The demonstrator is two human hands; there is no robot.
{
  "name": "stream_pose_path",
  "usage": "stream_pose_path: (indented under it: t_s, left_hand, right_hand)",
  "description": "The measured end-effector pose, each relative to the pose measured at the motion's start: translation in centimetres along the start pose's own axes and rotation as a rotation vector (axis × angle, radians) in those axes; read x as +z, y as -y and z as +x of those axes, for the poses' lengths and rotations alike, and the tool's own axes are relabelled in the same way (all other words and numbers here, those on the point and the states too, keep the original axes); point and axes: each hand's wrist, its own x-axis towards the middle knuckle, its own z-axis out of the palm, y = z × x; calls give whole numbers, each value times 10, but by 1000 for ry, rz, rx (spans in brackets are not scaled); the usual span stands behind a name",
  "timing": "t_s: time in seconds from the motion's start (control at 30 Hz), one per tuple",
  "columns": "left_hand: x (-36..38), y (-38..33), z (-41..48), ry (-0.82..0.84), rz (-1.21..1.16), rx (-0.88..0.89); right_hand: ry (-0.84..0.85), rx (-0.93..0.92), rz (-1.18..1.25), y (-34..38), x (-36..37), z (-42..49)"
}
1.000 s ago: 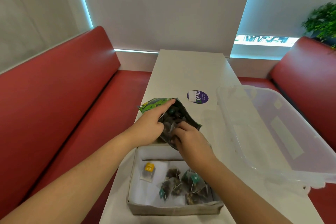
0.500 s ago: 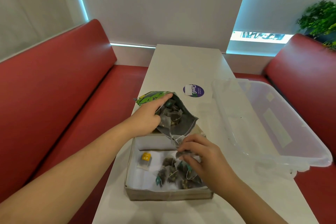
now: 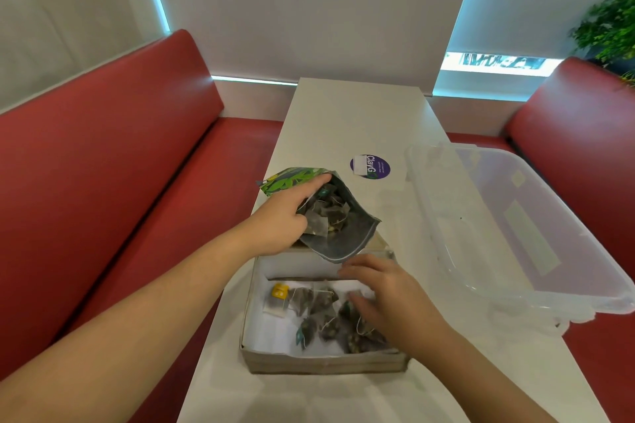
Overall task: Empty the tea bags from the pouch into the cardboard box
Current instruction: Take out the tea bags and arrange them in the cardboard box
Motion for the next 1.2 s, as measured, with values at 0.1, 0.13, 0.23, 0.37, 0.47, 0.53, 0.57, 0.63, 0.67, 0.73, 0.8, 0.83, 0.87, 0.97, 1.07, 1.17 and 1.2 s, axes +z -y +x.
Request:
stream_pose_path:
  t_s: [0.1, 0.13, 0.23, 0.37, 0.47, 0.53, 0.57, 0.63, 0.67, 0.73, 0.8, 0.83, 0.87, 0.97, 1.07, 1.17, 1.2]
  left_hand:
    - [0, 0, 0, 6, -13, 1]
    - [0, 1, 0, 6, -16, 1]
    - [0, 1, 0, 0, -14, -1]
    - [-2, 0, -1, -2, -7, 12]
    - [-2, 1, -1, -3, -5, 14]
    - [-2, 2, 0, -9, -5, 16]
    - [-2, 2, 0, -9, -7, 17]
    - [-2, 2, 1, -5, -13, 18]
    - [-2, 1, 1, 1, -17, 18]
    - [-3, 1, 3, 9, -28, 15]
    - [-4, 1, 3, 13, -26, 12]
    - [-4, 1, 3, 15, -19, 11]
    - [-5, 1, 2, 17, -13, 11]
    - [-5, 3, 1, 17, 5, 13]
    - [-4, 2, 1, 15, 7, 3]
    - [-4, 3, 1, 18, -2, -7]
    - [-4, 3, 1, 18, 2, -8]
  right_hand:
    - [-143, -23, 66, 4, -7, 26]
    - [-151, -33, 77, 6, -6, 39]
    - [-78, -52, 44, 3, 10, 83]
    - [310, 114, -202, -8, 36, 131]
    - [514, 223, -355, -8, 46, 152]
    - [481, 255, -369, -10, 49, 153]
    - [433, 256, -342, -9, 45, 148]
    - [284, 197, -204, -8, 36, 133]
    - [220, 151, -146, -5, 29, 123]
    - [140, 89, -159, 3, 15, 105]
    - [-10, 11, -116, 5, 7, 87]
    - [-53, -15, -67, 7, 2, 78]
    - [-91, -35, -15, 8, -2, 69]
    - [-163, -72, 95, 12, -12, 41]
    - [-191, -91, 162, 17, -17, 21]
    - [-186, -134, 176, 20, -18, 8]
    - [-174, -151, 182, 20, -17, 4]
